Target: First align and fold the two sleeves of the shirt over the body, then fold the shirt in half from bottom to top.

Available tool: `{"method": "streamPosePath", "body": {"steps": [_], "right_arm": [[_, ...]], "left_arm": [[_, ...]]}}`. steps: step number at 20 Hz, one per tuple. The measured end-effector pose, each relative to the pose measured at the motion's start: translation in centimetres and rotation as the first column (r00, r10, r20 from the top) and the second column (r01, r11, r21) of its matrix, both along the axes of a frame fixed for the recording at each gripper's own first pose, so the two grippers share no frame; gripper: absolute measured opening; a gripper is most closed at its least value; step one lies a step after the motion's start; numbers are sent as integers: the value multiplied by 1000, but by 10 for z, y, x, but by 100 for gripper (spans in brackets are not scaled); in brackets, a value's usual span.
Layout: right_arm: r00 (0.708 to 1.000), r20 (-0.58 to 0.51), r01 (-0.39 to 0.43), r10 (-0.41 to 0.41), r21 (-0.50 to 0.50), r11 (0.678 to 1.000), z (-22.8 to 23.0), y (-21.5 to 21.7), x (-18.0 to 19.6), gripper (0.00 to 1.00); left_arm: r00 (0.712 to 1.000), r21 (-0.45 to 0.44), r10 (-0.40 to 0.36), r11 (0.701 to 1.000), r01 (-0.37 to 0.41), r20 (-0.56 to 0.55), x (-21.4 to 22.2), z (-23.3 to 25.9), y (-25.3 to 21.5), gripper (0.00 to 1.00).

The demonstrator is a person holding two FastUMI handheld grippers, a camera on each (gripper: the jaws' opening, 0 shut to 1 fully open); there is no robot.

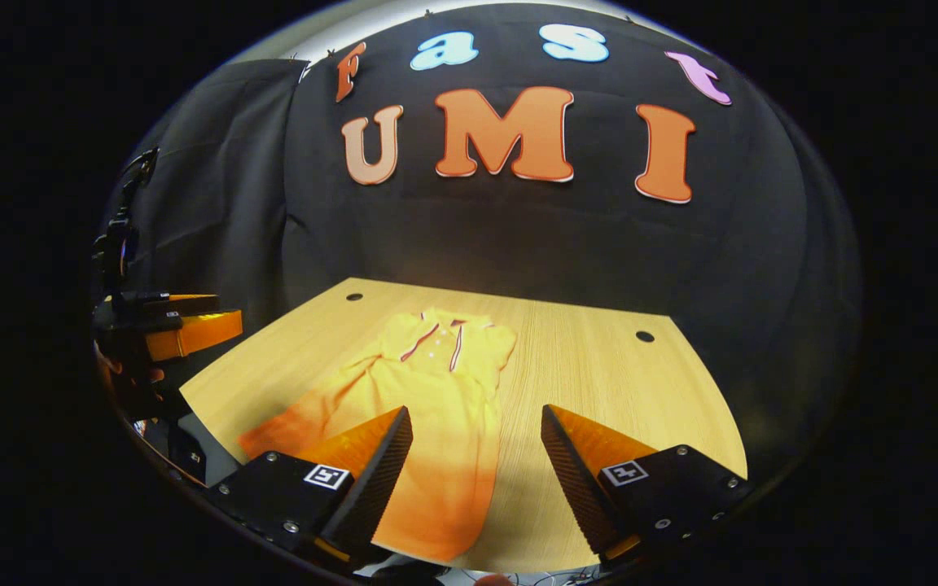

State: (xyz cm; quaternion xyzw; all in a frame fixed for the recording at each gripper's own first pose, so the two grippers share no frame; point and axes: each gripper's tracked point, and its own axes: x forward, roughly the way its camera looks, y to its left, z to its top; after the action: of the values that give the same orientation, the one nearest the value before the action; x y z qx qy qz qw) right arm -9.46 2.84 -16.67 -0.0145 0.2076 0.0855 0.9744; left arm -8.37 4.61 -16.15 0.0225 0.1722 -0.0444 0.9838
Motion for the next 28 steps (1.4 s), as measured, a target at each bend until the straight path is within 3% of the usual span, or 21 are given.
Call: {"method": "streamPosePath", "body": {"steps": [3, 6, 7, 10, 17, 21, 27, 28], "right_arm": [[997, -76, 3, -3, 11, 1000, -23, 0, -7, 97], [984, -179, 14, -8, 30, 999, -54, -2, -18, 97], [975, -221, 14, -6, 37, 999, -66, -1, -23, 97], [906, -421, -7, 33, 62, 998, -112, 7, -54, 97], [844, -536, 8, 28, 65, 998, -145, 14, -67, 97], [786, -618, 20, 33, 78, 997, -165, 19, -84, 97], [768, -641, 38, 22, 80, 996, -176, 19, -91, 97], [765, -644, 38, 18, 74, 997, -177, 18, -92, 97]], "left_arm": [[995, 1, -3, 1000, 3, -102, -8, -28, 2, 98], [968, 3, -13, 1000, 14, -251, -20, -71, 3, 98], [948, -12, -33, 999, 31, -317, -28, -90, 0, 98], [881, -64, -59, 997, 33, -470, -47, -136, 0, 98], [769, -80, -20, 996, -40, -639, -44, -189, 3, 99], [694, -109, -42, 993, -53, -718, -57, -215, 8, 99], [658, 25, -11, 999, 45, -753, -58, -233, 16, 99], [668, 25, -22, 998, 61, -743, -55, -231, 12, 99]]}}
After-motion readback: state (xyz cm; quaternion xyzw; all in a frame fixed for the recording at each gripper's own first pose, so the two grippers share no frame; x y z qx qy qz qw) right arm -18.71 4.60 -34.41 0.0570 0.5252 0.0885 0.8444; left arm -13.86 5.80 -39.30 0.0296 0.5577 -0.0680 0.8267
